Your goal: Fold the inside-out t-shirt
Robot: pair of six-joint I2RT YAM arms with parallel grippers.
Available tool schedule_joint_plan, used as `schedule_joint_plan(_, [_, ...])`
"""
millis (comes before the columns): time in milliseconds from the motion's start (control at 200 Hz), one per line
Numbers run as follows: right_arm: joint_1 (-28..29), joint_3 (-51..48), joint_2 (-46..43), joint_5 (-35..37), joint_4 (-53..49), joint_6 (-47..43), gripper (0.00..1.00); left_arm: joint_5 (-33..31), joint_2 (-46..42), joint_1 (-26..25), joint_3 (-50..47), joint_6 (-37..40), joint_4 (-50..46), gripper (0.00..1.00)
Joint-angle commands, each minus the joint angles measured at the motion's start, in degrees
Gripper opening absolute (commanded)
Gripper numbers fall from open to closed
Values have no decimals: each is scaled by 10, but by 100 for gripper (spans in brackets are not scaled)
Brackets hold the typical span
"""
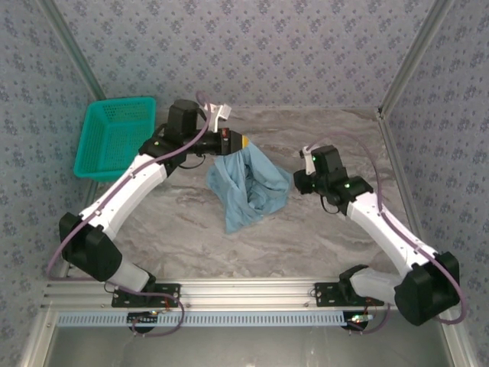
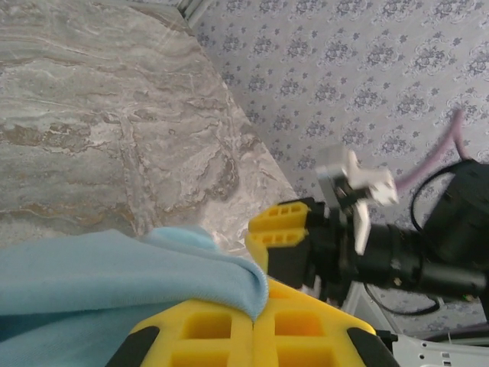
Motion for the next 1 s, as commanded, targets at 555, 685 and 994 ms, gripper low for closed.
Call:
schedule_joint_plan(555, [119, -11, 133, -11, 295, -91, 47, 3, -6, 10, -17, 0, 31, 0])
schedule_joint_plan(685, [83, -9, 79, -111, 218, -42, 2, -170, -13, 28, -33, 42, -17, 1])
schedule_joint_plan(994, [4, -51, -14, -308, 220, 155, 0, -396, -38, 38, -95, 98, -20, 50])
